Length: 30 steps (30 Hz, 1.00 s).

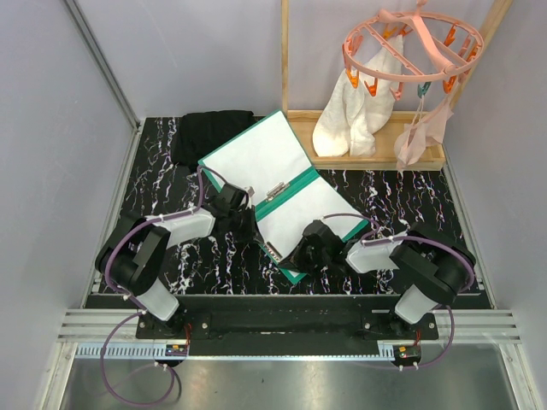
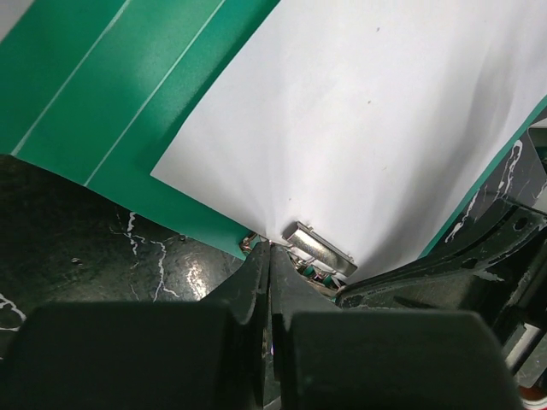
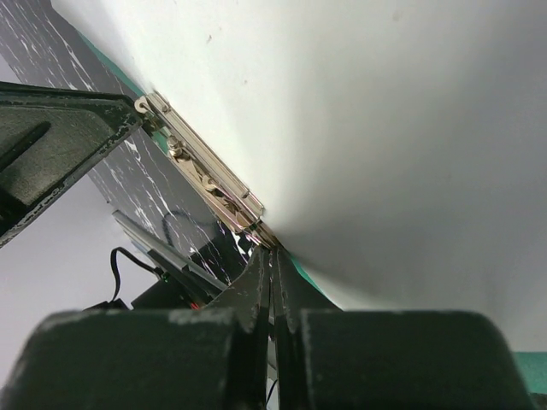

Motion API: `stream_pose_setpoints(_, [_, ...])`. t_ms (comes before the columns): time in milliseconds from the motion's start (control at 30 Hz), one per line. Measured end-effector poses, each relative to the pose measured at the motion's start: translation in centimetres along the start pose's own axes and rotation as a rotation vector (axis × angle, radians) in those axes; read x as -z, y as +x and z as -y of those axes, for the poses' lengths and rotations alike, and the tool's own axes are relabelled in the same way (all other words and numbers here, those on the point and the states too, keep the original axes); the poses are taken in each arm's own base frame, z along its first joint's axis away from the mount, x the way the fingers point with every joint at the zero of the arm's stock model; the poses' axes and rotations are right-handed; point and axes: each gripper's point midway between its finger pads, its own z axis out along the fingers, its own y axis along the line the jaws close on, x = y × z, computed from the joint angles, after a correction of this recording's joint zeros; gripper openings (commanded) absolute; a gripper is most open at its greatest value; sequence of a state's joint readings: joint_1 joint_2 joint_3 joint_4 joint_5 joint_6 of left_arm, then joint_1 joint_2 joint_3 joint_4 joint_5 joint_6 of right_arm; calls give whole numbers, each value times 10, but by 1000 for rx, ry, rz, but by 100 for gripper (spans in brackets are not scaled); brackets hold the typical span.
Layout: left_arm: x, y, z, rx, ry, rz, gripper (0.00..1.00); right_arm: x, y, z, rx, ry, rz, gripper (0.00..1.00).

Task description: Put the files into the folder

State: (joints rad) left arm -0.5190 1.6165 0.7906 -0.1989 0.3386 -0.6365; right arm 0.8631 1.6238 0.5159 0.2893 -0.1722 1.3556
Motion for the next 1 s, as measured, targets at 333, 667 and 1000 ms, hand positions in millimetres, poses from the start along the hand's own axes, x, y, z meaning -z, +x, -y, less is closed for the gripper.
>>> stream_pose_setpoints(333, [0, 1, 1, -11, -11, 4, 0, 9, 1, -9, 51, -55, -12, 4])
stream_pose_setpoints(667, [2, 2, -3, -23, -43, 15, 2, 11, 4, -6, 103, -42, -28, 22])
stream_pose_setpoints(1000, [43, 3, -6, -49, -94, 72, 59, 22, 8, -4, 195, -2, -53, 48])
